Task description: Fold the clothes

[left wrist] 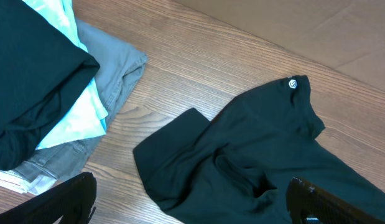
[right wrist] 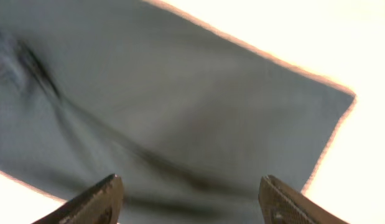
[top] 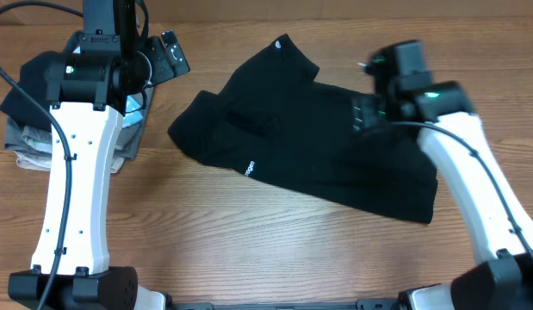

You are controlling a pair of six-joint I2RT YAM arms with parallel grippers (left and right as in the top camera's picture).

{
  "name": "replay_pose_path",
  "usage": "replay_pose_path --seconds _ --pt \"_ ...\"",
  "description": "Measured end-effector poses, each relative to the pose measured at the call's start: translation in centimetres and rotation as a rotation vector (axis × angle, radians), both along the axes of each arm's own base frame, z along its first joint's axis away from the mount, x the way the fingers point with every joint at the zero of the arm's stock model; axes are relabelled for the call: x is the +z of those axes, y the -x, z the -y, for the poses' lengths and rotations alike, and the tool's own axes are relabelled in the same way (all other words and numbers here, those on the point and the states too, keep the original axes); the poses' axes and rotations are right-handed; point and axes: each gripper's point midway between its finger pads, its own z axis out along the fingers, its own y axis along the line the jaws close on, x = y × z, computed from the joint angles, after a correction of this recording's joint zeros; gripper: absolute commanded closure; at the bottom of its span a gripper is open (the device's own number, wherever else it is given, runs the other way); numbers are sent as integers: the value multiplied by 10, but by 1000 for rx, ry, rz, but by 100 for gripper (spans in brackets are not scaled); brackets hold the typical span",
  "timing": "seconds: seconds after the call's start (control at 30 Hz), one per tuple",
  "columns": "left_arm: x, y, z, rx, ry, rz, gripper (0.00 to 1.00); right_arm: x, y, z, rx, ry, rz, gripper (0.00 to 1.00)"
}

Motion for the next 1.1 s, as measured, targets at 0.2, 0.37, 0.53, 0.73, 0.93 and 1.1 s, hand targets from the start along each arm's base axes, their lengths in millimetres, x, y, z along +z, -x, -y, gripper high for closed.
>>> replay_pose_path --seconds 0.2,0.37,0.53,0.73,0.93,1.1 --pt "0 0 0 0 0 0 0 -39 29 9 149 -15 -182 33" --pt "0 0 0 0 0 0 0 -67 30 -13 333 -72 -174 34" --pt "0 0 0 0 0 0 0 -87 33 -30 480 -104 -137 33" --pt "0 0 0 0 0 0 0 -117 41 -39 557 -119 -110 34" --pt "0 0 0 0 0 0 0 -128 42 -41 578 -127 -90 39" --pt "0 0 0 0 0 0 0 -129 34 -44 588 -127 -48 44"
